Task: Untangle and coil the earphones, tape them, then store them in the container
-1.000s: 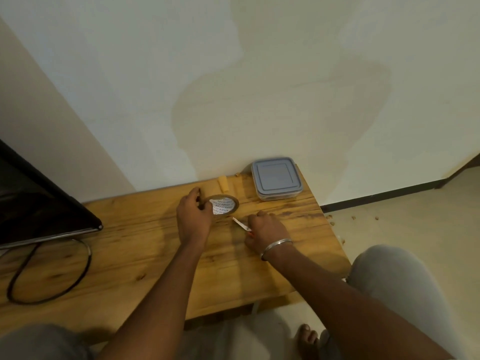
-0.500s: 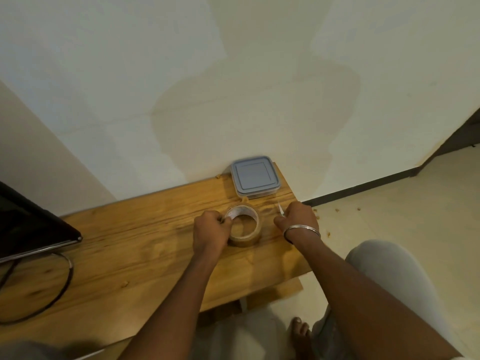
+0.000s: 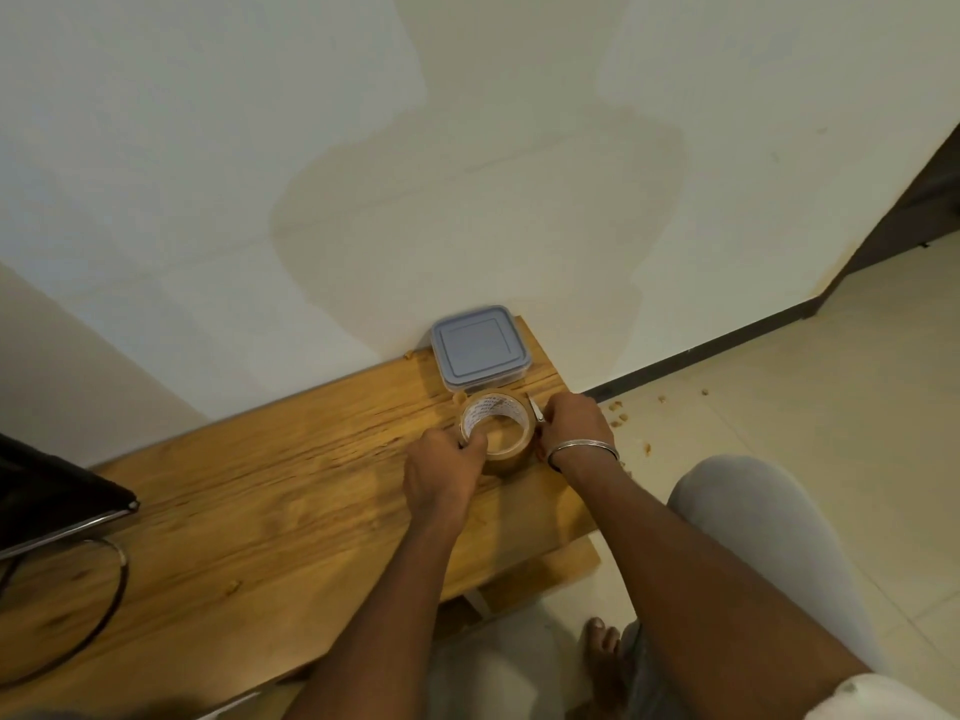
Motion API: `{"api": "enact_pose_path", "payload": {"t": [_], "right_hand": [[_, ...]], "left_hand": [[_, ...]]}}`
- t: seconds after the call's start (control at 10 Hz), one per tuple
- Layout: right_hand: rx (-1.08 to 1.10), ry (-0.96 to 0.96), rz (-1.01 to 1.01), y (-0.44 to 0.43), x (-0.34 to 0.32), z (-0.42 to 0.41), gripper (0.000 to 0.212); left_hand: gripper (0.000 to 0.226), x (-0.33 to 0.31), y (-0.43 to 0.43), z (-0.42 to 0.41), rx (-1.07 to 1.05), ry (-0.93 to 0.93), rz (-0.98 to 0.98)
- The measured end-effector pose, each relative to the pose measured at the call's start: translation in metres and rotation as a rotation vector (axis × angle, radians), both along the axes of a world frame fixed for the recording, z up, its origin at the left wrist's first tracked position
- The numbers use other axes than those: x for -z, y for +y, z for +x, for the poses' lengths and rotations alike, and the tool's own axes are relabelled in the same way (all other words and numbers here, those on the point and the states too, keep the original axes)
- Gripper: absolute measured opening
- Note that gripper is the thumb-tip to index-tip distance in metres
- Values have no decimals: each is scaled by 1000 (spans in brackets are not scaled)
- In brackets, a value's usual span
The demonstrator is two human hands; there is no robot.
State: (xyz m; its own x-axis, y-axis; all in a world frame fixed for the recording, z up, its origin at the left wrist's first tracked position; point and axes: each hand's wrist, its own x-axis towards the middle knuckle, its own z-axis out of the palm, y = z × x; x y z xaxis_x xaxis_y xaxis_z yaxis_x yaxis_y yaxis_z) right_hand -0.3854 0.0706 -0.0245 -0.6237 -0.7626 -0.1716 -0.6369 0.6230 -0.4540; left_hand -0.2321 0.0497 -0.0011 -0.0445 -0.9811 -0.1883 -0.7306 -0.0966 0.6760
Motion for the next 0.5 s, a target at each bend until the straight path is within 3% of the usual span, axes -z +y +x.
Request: {"api": "enact_pose_path", "payload": {"t": [0.3,0.5], "right_hand": [[-15,44,-34,-3,-13,1,9],[-14,113,-243,-3,-37,17,14]], "left_hand": [[47,-7,0,10,15,-121,-57],[33,-21,3,44,93,-258,-130]]}}
